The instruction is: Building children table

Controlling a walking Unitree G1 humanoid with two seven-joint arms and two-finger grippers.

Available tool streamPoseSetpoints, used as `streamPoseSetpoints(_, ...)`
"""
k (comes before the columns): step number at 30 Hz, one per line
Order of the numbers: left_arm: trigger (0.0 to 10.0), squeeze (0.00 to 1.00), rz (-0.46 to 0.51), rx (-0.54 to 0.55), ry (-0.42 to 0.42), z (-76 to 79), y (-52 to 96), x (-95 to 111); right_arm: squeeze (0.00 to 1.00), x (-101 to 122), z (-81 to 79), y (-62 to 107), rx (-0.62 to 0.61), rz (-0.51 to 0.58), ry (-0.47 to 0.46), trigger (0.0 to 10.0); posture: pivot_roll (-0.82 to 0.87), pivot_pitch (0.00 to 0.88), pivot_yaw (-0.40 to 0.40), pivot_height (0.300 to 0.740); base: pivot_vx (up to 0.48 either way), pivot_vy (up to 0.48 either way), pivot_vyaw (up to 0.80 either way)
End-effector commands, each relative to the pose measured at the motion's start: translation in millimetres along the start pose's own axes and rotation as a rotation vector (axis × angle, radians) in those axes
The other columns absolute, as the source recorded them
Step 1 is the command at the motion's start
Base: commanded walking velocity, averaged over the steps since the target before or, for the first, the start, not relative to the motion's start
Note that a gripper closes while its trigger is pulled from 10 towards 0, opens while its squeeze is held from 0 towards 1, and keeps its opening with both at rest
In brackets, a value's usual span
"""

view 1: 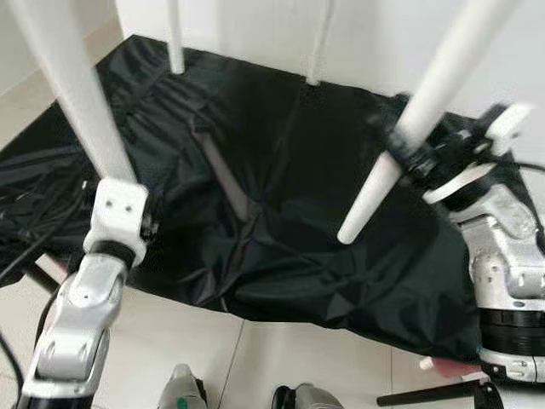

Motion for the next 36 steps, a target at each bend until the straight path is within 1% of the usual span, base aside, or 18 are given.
streamPoseSetpoints(1, 10.0, 1.0, 0.196, -0.186, -0.027, 21.1, -1.2, 34.6, 1.0, -8.8, -15.6, -6.6, 0.092, -0.018, -0.011, 10.0, 0.03, 0.0, -0.124, 0.74, 0.0, 0.0, 0.0)
streamPoseSetpoints(3, 10.0, 1.0, 0.187, -0.2, -0.052, 18.2, -5.0, 29.8, 1.0, -23.9, -14.6, -2.1, 0.087, -0.055, -0.028, 10.0, 0.02, 0.0, -0.118, 0.74, 0.0, 0.0, 0.0)
streamPoseSetpoints(4, 10.0, 1.0, 0.187, -0.2, -0.052, 18.2, -5.0, 29.8, 1.0, -23.9, -14.6, -2.1, 0.087, -0.055, -0.028, 10.0, 0.02, 0.0, -0.118, 0.74, 0.0, 0.0, 0.0)
streamPoseSetpoints(6, 10.0, 1.0, 0.193, -0.245, -0.072, 19.3, -10.7, 27.0, 1.0, -42.1, -14.3, 2.2, 0.084, -0.101, -0.058, 10.0, 0.02, 0.0, -0.113, 0.74, 0.0, 0.0, 0.0)
streamPoseSetpoints(10, 10.0, 1.0, 0.195, -0.279, -0.094, 21.3, -15.6, 23.8, 1.0, -57.9, -13.1, 6.3, 0.077, -0.152, -0.062, 10.0, 0.02, 0.0, -0.105, 0.74, 0.0, 0.0, 0.0)
streamPoseSetpoints(11, 10.0, 1.0, 0.18, -0.31, -0.12, 25.3, -18.3, 17.0, 1.0, -65.9, -10.8, 10.2, 0.067, -0.172, -0.076, 10.0, 0.01, 0.0, -0.101, 0.74, 0.0, 0.0, 0.0)
streamPoseSetpoints(17, 10.0, 1.0, 0.144, -0.387, -0.154, 37.3, -22.1, 0.7, 1.0, -86.0, -8.1, 20.4, 0.055, -0.244, -0.065, 10.0, 0.0, 0.0, -0.084, 0.74, 0.0, 0.0, 0.0)
streamPoseSetpoints(18, 10.0, 1.0, 0.145, -0.44, -0.179, 46.2, -21.8, -3.7, 0.0, -92.9, -6.1, 26.1, 0.037, -0.256, -0.078, 10.0, 0.0, 0.0, -0.083, 0.74, 0.0, 0.0, 0.0)
streamPoseSetpoints(19, 10.0, 1.0, 0.145, -0.44, -0.179, 46.2, -21.8, -3.7, 0.0, -92.9, -6.1, 26.1, 0.037, -0.256, -0.078, 10.0, 0.0, 0.0, -0.083, 0.74, 0.0, 0.0, 0.0)
streamPoseSetpoints(20, 10.0, 0.0, 0.157, -0.496, -0.192, 54.9, -19.5, -5.0, 0.0, -98.6, -5.1, 33.4, 0.027, -0.271, -0.083, 10.0, 0.0, 0.0, -0.072, 0.74, 0.0, 0.0, 0.0)
streamPoseSetpoints(21, 10.0, 0.0, 0.157, -0.496, -0.192, 54.9, -19.5, -5.0, 0.0, -98.6, -5.1, 33.4, 0.027, -0.271, -0.083, 10.0, 0.0, 0.0, -0.072, 0.74, 0.0, 0.0, 0.0)
streamPoseSetpoints(22, 10.0, 0.0, 0.174, -0.545, -0.219, 61.7, -16.6, -6.1, 0.0, -101.7, -5.1, 41.4, 0.023, -0.269, -0.143, 10.0, -0.01, 0.0, -0.059, 0.74, 0.0, 0.0, 0.0)
streamPoseSetpoints(24, 10.0, 0.0, 0.186, -0.613, -0.259, 68.9, -12.5, -10.1, 0.0, -100.7, -17.7, 58.5, 0.108, -0.28, -0.284, 10.0, -0.02, 0.0, -0.025, 0.74, 0.0, 0.0, 0.0)
streamPoseSetpoints(25, 10.0, 0.0, 0.191, -0.632, -0.266, 70.2, -11.7, -11.0, 0.0, -100.4, -24.9, 64.8, 0.155, -0.294, -0.312, 10.0, -0.02, 0.0, -0.017, 0.74, 0.0, 0.0, 0.0)
streamPoseSetpoints(30, 10.0, 0.0, 0.2, -0.649, -0.27, 71.0, -10.9, -11.0, 0.0, -100.9, -30.8, 70.1, 0.187, -0.31, -0.341, 10.0, -0.03, 0.0, -0.009, 0.74, 0.0, 0.0, 0.0)
streamPoseSetpoints(32, 10.0, 0.0, 0.21, -0.683, -0.285, 70.8, -10.8, -13.8, 0.0, -103.4, -35.2, 85.8, 0.195, -0.336, -0.371, 10.0, -0.05, 0.0, 0.035, 0.74, 0.0, 0.0, 0.0)
streamPoseSetpoints(34, 10.0, 0.0, 0.207, -0.693, -0.275, 70.5, -11.6, -15.2, 0.0, -103.9, -35.8, 92.3, 0.187, -0.342, -0.39, 10.0, -0.05, 0.0, 0.035, 0.74, 0.0, 0.0, 0.0)
streamPoseSetpoints(36, 10.0, 0.0, 0.203, -0.7, -0.258, 69.9, -13.8, -18.8, 0.0, -108.8, -32.3, 98.6, 0.14, -0.352, -0.35, 10.0, -0.05, 0.0, 0.055, 0.74, 0.0, 0.0, 0.0)
Point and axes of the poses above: a point about 5 cm out from each wrist's last joint towards the gripper, its own y axis pointing back from the gripper into the wrist, its own x axis along the axis of the wrist's last joint, z = x × y, the point moved 3 cm from there along -y, pointing out of the wrist towards the gripper, and after that the axes turned 7 degrees about -y, right-handed, at the moved point
